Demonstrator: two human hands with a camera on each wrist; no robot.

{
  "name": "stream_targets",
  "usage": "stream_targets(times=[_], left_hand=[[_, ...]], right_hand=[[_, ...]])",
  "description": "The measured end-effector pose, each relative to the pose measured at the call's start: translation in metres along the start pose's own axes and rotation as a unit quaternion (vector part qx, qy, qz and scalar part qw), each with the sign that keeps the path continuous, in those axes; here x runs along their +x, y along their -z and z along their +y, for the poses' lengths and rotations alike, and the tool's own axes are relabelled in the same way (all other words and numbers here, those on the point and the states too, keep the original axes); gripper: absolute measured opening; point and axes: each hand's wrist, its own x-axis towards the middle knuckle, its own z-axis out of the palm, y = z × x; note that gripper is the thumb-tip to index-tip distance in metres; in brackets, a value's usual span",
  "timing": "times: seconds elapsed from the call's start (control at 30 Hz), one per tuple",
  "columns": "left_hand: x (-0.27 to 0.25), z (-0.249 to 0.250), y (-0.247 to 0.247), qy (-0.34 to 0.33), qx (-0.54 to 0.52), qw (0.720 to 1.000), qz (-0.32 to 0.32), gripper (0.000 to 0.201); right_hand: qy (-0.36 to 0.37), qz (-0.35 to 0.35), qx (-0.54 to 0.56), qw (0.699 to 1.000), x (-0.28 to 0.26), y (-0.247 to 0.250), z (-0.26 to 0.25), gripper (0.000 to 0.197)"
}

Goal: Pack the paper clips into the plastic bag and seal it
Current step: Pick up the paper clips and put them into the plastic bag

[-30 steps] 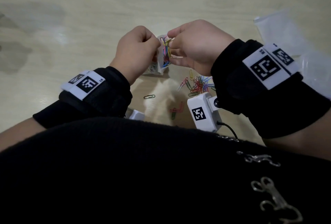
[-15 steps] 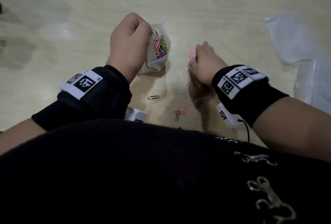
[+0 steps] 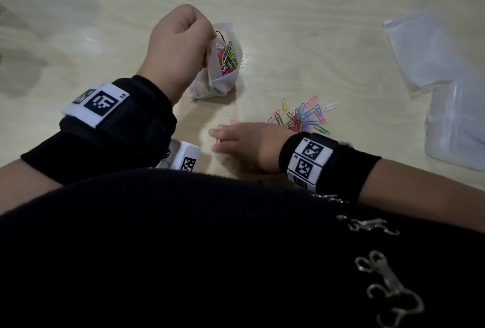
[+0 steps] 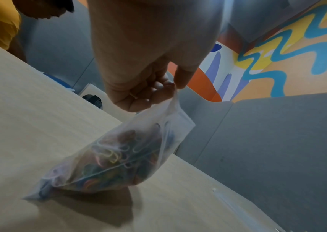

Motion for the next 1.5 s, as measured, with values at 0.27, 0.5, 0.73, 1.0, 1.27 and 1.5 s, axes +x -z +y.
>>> stream_targets(times=[0.27, 0.5, 0.73, 1.0, 1.27, 1.5], left_hand=[[-0.007, -0.006, -0.013, -0.005, 0.026, 1.0, -0.014, 0.009], [-0.016, -0.007, -0.027, -0.013, 0.049, 0.998, -0.044, 0.01], [-0.022, -0.004, -0.035, -0.018, 0.053, 0.997, -0.061, 0.009], [-0.026, -0.007, -0.051, -0.04, 0.106, 0.985, -0.129, 0.008], [-0.021, -0.004, -0.057, -0.053, 0.127, 0.977, -0.163, 0.01], [-0.02, -0.005, -0.056, -0.053, 0.142, 0.973, -0.176, 0.019]], right_hand=[[0.004, 0.057, -0.014, 0.998, -0.056, -0.029, 0.014, 0.043], [-0.059, 0.213, -0.061, 0.973, -0.088, -0.042, 0.042, 0.039], [-0.468, 0.255, 0.108, 0.839, -0.09, -0.041, 0.034, 0.111], [-0.433, 0.234, 0.125, 0.862, -0.075, -0.036, 0.035, 0.069], [-0.383, 0.263, 0.122, 0.877, -0.077, -0.032, 0.048, 0.023], [-0.483, 0.271, 0.205, 0.807, -0.084, -0.006, 0.058, 0.014]])
